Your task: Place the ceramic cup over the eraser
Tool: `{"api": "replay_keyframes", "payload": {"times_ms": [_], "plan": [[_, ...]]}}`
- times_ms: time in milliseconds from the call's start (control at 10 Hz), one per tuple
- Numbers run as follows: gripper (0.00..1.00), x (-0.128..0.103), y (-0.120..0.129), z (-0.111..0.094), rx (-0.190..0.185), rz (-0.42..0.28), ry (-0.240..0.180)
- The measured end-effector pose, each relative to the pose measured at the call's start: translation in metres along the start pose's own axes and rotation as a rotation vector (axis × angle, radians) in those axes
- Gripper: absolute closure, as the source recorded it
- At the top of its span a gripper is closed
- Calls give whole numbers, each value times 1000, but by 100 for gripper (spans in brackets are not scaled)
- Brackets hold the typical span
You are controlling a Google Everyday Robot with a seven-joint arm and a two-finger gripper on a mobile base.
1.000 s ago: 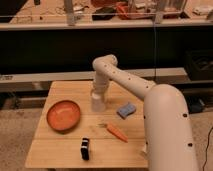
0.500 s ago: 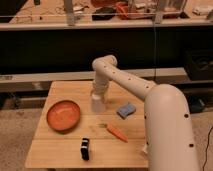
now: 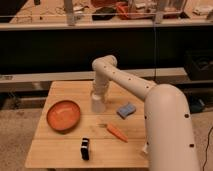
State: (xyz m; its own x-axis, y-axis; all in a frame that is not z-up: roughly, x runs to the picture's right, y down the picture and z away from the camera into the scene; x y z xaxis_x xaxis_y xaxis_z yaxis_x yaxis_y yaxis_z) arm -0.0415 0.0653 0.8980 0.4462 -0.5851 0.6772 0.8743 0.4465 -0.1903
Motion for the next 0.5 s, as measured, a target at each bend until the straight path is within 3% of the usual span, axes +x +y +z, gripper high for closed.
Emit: {"api": "replay_keyframes", "payload": {"times_ms": [500], "plan": [[94,-1,1,-2,-5,-2,-2]]}}
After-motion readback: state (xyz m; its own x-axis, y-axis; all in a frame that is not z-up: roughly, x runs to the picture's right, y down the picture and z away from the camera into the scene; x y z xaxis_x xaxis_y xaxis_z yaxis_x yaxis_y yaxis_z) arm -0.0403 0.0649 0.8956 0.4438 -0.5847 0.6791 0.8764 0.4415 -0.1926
